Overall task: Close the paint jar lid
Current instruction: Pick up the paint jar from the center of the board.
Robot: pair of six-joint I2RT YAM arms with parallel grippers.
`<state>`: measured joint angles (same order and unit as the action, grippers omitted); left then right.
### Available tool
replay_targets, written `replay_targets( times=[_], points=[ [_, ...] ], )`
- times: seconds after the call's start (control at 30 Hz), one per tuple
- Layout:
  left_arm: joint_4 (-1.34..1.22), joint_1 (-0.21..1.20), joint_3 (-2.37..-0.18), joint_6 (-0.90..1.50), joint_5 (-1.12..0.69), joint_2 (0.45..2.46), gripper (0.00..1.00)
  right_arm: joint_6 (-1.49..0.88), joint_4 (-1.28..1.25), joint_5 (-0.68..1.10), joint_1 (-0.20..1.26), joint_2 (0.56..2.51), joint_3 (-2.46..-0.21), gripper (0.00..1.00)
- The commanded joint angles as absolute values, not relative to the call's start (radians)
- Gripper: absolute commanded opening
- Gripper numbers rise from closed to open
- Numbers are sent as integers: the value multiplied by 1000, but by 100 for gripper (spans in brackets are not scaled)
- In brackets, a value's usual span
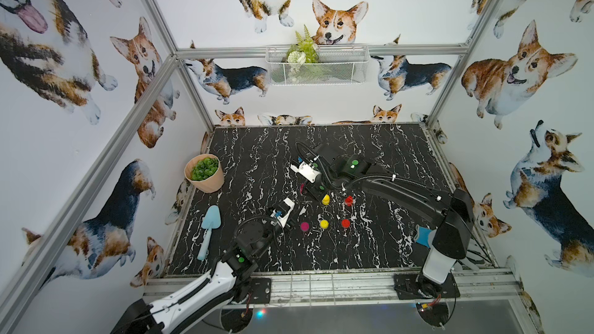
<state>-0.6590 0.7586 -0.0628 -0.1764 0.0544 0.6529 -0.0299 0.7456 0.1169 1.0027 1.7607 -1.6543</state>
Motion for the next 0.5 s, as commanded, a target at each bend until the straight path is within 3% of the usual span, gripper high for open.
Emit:
replay_targets(
  times=[0.0, 0.47],
  points=[
    [-656, 759, -71, -184, 101, 641, 47, -50, 769, 132, 1015, 1746, -1670, 24],
    [-622, 751, -78, -166, 137, 599, 53, -57, 772, 123, 1065, 1777, -1731, 24]
  ],
)
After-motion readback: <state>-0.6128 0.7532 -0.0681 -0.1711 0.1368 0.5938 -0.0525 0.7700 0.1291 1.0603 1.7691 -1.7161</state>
